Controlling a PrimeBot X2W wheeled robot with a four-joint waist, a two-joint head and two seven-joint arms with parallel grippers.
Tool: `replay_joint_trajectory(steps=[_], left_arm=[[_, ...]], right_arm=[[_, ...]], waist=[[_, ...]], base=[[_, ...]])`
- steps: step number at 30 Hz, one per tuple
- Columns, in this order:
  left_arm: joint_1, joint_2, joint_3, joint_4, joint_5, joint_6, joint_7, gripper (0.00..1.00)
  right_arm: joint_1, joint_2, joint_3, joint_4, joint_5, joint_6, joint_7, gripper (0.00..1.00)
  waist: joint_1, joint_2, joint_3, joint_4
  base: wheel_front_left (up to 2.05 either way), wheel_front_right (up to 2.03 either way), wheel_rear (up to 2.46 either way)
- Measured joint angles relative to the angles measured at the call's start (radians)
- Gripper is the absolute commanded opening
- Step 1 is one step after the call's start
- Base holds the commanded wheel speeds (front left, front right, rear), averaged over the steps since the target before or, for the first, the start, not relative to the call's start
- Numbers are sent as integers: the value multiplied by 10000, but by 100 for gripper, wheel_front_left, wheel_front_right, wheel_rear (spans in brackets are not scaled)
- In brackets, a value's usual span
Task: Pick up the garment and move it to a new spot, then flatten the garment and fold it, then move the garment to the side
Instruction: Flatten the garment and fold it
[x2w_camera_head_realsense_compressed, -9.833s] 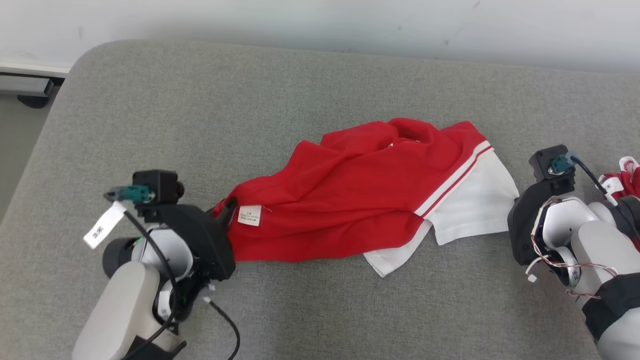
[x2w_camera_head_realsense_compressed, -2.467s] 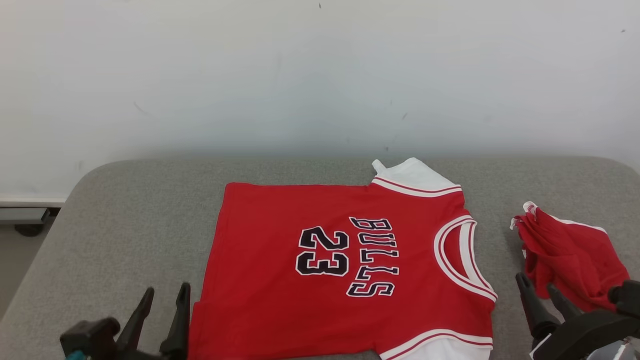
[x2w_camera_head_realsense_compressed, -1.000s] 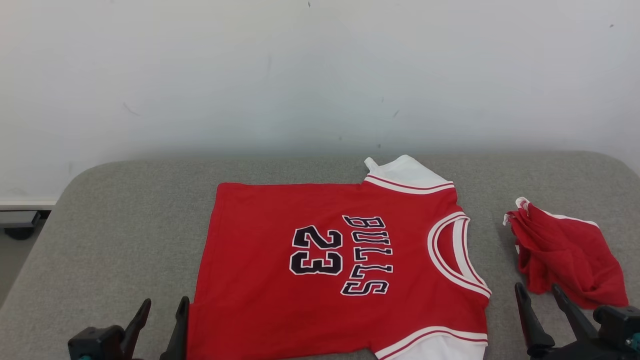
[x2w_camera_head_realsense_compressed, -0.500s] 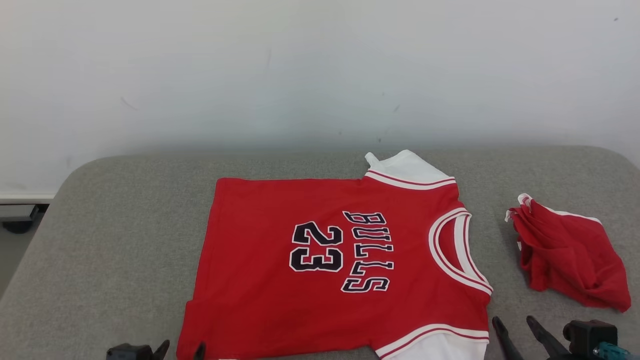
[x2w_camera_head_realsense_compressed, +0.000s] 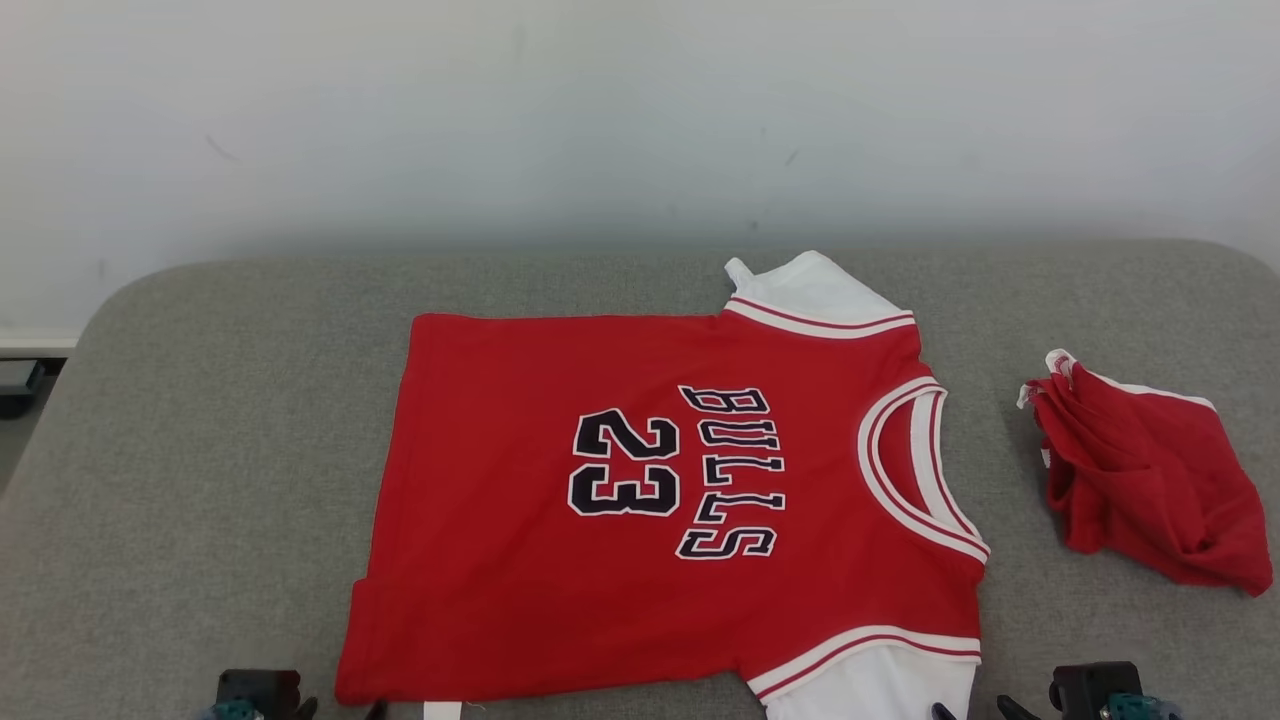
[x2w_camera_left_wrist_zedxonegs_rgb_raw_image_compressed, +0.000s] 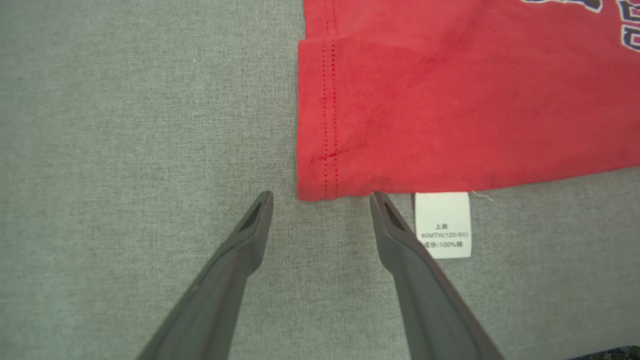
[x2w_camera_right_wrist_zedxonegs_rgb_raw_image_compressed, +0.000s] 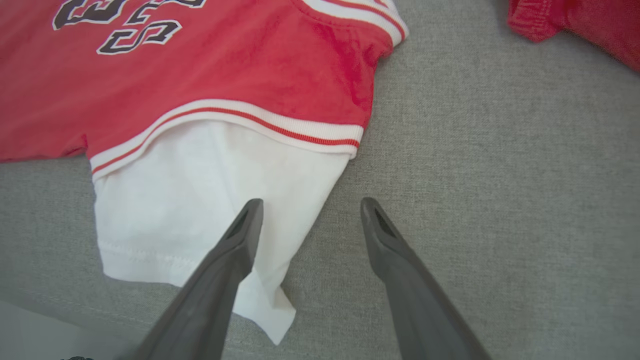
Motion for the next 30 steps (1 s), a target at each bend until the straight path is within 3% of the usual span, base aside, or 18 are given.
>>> replay_joint_trajectory(steps=[11, 12, 13, 14, 15, 16, 18, 21, 22, 23, 24, 25, 27, 28, 29, 30], left_arm=[[-891, -178, -150, 963, 33, -268, 123, 100], [-926, -203, -174, 1032, 33, -276, 119, 100], [-928, -228, -199, 1093, 35, -303, 98, 100], [-932, -238, -215, 1133, 35, -345, 77, 100], [-972, -240, -230, 1195, 35, -359, 67, 100], [-1034, -251, -253, 1289, 35, -368, 67, 100], [-1076, -268, -267, 1396, 33, -441, 59, 100], [-1098, -278, -274, 1515, 33, -525, 0, 100], [-1112, -286, -276, 1570, 33, -529, -12, 75], [-1144, -290, -280, 1628, 31, -537, -13, 41], [-1188, -293, -282, 1685, 31, -539, -23, 32], [-1236, -301, -284, 1741, 31, -602, -23, 31], [-1255, -305, -288, 1770, 29, -625, -31, 35], [-1256, -337, -293, 1797, 17, -635, -104, 43], [-1256, -385, -297, 1822, 2, -698, -113, 52], [-1257, -399, -301, 1837, 0, -715, -151, 78]], right_arm=[[-192, 161, 332, 205, 0, -69, 924, 100], [-213, 161, 336, 217, 0, -69, 1003, 78], [-244, 159, 336, 230, 0, -77, 1051, 73], [-278, 155, 332, 242, 2, -117, 1122, 56], [-300, 153, 330, 247, 4, -134, 1185, 47], [-305, 151, 334, 249, 4, -142, 1214, 46], [-309, 153, 334, 249, 21, -142, 1310, 33], [-310, 153, 339, 242, 23, -142, 1415, 23], [-311, 153, 341, 236, 25, -142, 1478, 8], [-311, 153, 345, 234, 33, -142, 1484, 7], [-311, 155, 345, 230, 33, -142, 1526, 7], [-313, 153, 343, 226, 52, -142, 1570, 7], [-313, 153, 343, 222, 69, -142, 1603, 11], [-313, 153, 341, 215, 86, -144, 1641, 20], [-313, 153, 341, 207, 111, -144, 1659, 28], [-312, 151, 341, 198, 115, -144, 1699, 35]], waist=[[0, 0, 601, -130], [0, 0, 618, -129], [0, 0, 626, -125], [0, 0, 632, -122], [0, 0, 636, -120], [-2, 0, 640, -120], [-2, -1, 644, -121], [-2, 0, 643, -123], [-2, -1, 642, -124], [-2, -1, 640, -125], [-2, -1, 638, -124], [-2, -1, 636, -122], [-2, -1, 632, -120], [-2, -1, 628, -116], [-2, -1, 622, -111], [-2, -1, 615, -106]], base=[[0, 0, 0], [0, 0, 0], [0, 0, 0], [0, 0, 0], [0, 0, 0], [0, 0, 0], [0, 0, 0], [0, 0, 0], [0, 0, 0], [0, 0, 0], [0, 0, 0], [0, 0, 0], [0, 0, 0], [0, 0, 0], [0, 0, 0], [0, 0, 0]])
